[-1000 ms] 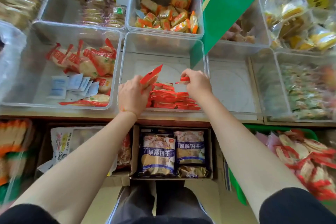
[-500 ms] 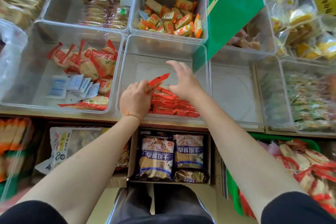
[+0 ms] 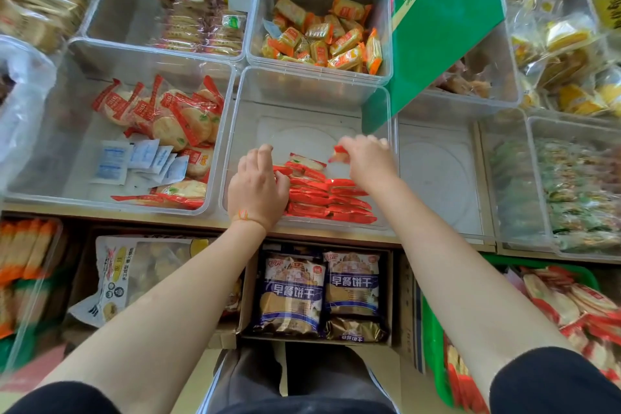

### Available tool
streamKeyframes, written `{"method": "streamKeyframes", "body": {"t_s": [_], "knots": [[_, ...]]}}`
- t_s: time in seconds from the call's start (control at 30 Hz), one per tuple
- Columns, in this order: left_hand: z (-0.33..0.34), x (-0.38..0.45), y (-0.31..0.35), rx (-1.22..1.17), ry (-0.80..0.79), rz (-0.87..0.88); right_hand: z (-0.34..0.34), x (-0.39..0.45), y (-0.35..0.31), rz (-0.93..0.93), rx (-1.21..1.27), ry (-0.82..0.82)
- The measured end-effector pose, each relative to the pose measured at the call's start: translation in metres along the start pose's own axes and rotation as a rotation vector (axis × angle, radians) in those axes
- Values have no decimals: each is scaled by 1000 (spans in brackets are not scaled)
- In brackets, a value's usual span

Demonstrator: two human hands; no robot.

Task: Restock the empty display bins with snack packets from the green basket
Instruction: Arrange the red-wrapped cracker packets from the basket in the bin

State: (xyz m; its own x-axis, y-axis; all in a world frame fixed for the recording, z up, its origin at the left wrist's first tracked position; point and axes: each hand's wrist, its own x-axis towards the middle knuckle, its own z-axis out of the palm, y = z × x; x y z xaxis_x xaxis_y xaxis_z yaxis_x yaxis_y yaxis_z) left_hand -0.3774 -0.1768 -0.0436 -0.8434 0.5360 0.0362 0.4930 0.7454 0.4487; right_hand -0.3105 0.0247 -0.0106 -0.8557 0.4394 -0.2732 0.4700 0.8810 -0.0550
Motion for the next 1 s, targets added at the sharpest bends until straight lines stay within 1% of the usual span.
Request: {"method": "streamKeyframes", "body": {"t_s": [0.07,0.1,0.13,0.23,0.33,0.4,0.5,0.6,0.67,0.77,0.87,1.0], "knots": [[-1,0,1,3,-15,-6,11,-5,-5,69,37,-284],[-2,0,2,8,-21,-7,16,-6,-6,93,49,-364],[-3,0,3,12,-28,-8,20,-6,-7,102,53,-396],[-5,0,4,23,-41,-14,21,0,-10,126,62,-384],[-5,0,4,33,-43,-19,17,10,-17,121,149,-207],[-4,0,3,35,-33,-15,17,18,-28,67,262,-173],[-2,0,2,38,-12,2,25,32,-49,-1,313,-282],[-2,1,2,35,-5,12,33,44,-54,28,345,-418],[-1,1,1,41,-2,11,33,48,-50,45,356,-431],[0,1,0,45,15,16,30,51,-49,8,290,-416],[1,2,0,58,19,20,29,48,-55,-51,237,-501],[0,2,1,66,15,14,26,44,-58,-68,186,-576]]}}
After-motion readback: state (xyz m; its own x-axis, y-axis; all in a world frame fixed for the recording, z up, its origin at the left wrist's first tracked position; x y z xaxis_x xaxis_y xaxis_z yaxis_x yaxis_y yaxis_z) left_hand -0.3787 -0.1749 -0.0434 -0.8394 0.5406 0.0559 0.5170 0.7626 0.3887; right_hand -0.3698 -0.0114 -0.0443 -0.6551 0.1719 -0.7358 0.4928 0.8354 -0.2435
